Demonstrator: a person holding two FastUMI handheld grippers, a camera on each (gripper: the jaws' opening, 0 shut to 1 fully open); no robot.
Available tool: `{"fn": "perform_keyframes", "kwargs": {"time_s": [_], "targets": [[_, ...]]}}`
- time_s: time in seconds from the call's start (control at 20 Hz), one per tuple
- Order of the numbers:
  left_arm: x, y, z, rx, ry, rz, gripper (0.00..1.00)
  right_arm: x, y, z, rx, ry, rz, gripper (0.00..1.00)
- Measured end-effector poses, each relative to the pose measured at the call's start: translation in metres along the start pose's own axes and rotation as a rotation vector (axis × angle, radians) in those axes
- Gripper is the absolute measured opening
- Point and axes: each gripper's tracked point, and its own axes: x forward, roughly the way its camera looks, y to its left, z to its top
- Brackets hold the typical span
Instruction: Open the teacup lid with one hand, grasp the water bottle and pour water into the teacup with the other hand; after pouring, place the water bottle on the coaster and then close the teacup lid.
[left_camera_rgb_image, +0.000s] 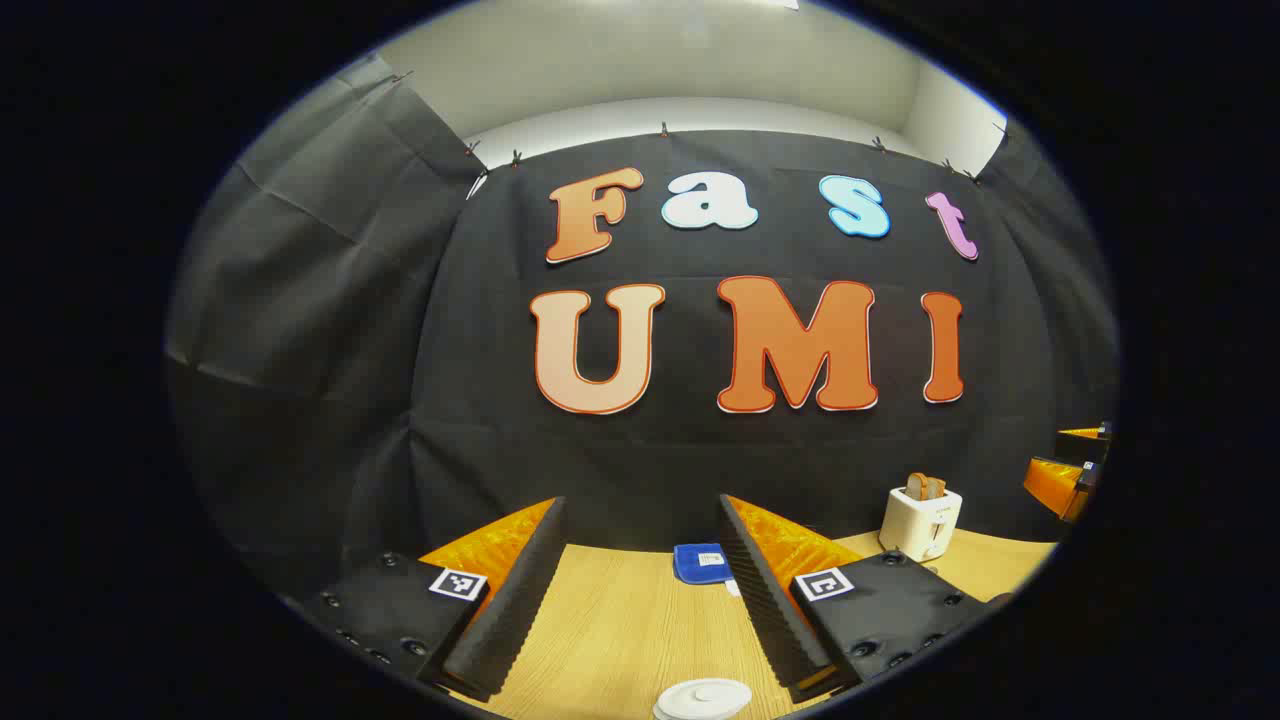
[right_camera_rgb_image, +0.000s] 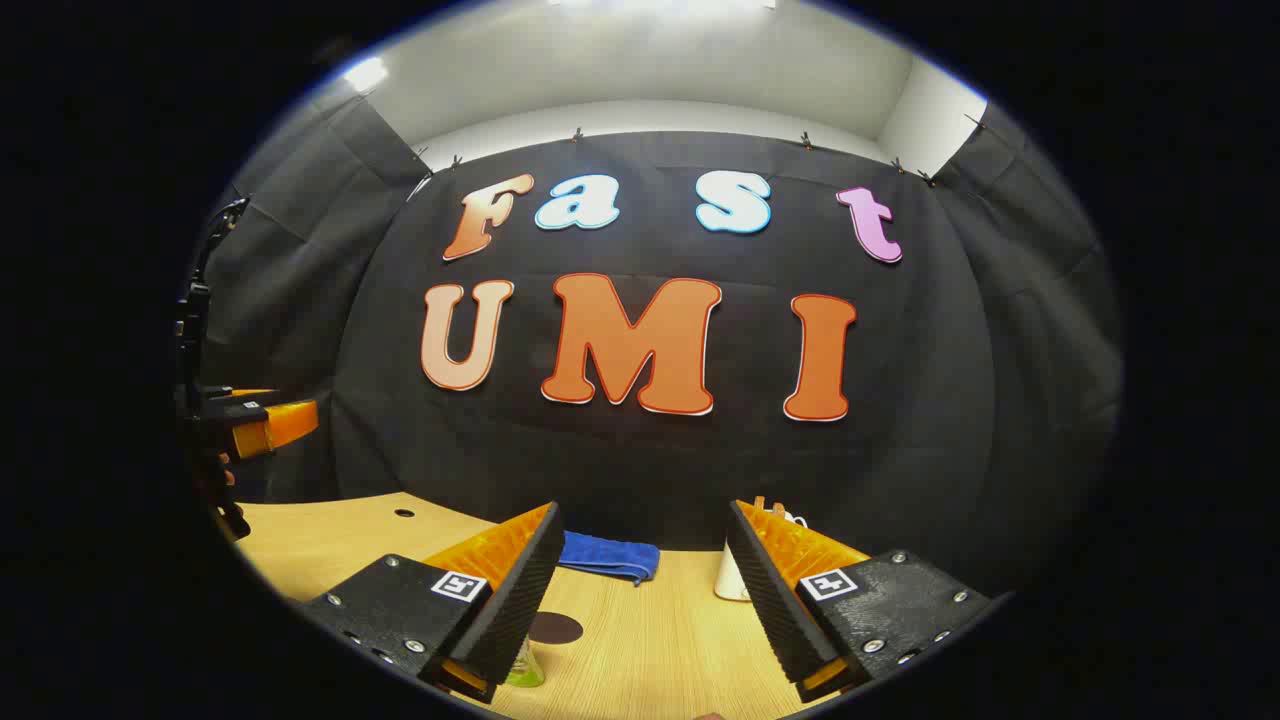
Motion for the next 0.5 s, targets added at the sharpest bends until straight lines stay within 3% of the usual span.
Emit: {"fn": "perform_keyframes", "kwargs": {"time_s": [0.5], "targets": [[-0.0041, -0.0057, -0.0047, 0.022, -0.003, -0.009, 0.96, -0.0035, 0.0030, 0.0031, -0.002, -0.039, 0.040, 0.98]]}}
